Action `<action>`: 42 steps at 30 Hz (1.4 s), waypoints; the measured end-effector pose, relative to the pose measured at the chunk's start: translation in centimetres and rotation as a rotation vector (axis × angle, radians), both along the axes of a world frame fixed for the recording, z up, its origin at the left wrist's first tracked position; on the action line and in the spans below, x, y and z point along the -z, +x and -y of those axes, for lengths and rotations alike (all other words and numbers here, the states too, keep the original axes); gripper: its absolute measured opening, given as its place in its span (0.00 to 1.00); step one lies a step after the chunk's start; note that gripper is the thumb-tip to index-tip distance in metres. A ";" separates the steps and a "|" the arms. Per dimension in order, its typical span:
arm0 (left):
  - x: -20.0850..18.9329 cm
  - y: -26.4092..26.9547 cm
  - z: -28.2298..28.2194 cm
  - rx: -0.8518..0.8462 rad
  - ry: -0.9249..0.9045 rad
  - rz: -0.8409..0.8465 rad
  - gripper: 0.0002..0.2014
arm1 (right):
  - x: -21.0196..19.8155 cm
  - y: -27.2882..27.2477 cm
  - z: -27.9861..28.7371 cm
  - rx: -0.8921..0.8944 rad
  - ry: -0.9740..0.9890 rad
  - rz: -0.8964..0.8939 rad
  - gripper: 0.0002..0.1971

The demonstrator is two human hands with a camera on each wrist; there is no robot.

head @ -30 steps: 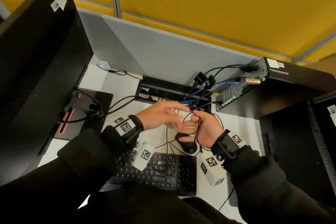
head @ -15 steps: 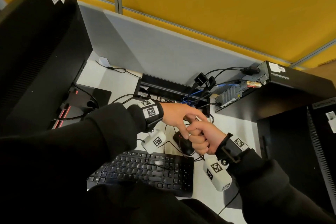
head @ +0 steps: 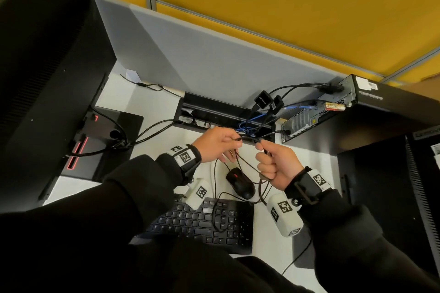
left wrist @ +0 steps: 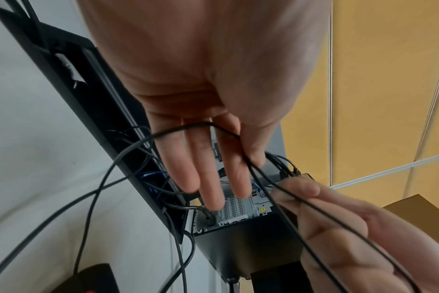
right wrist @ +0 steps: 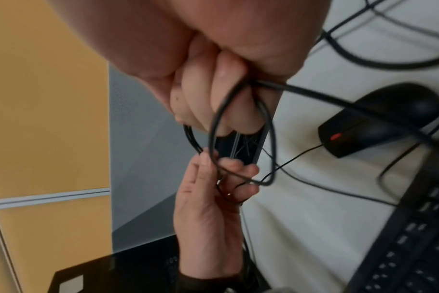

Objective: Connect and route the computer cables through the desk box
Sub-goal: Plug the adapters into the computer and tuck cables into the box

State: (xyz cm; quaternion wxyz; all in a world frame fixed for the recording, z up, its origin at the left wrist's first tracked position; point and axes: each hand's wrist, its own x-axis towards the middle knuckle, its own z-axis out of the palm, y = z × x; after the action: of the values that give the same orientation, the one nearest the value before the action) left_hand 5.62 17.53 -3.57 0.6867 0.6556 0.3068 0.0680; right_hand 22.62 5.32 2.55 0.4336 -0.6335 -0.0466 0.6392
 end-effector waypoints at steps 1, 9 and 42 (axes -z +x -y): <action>0.4 -0.1 0.1 -0.029 0.009 0.013 0.04 | -0.1 0.0 -0.3 0.019 -0.002 -0.013 0.15; -1.5 -3.6 3.6 -0.265 0.523 -0.021 0.21 | -0.6 1.1 -1.1 0.101 -0.028 0.049 0.16; -6.1 1.9 -0.4 -0.286 -0.560 -0.059 0.11 | 0.1 -2.0 -2.1 -0.161 0.126 0.292 0.26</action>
State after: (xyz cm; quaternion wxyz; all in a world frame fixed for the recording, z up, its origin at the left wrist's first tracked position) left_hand 7.52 17.97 2.50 0.8148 0.3930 0.4223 0.0576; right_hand 20.62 7.42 2.43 0.4086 -0.6854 -0.1995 0.5688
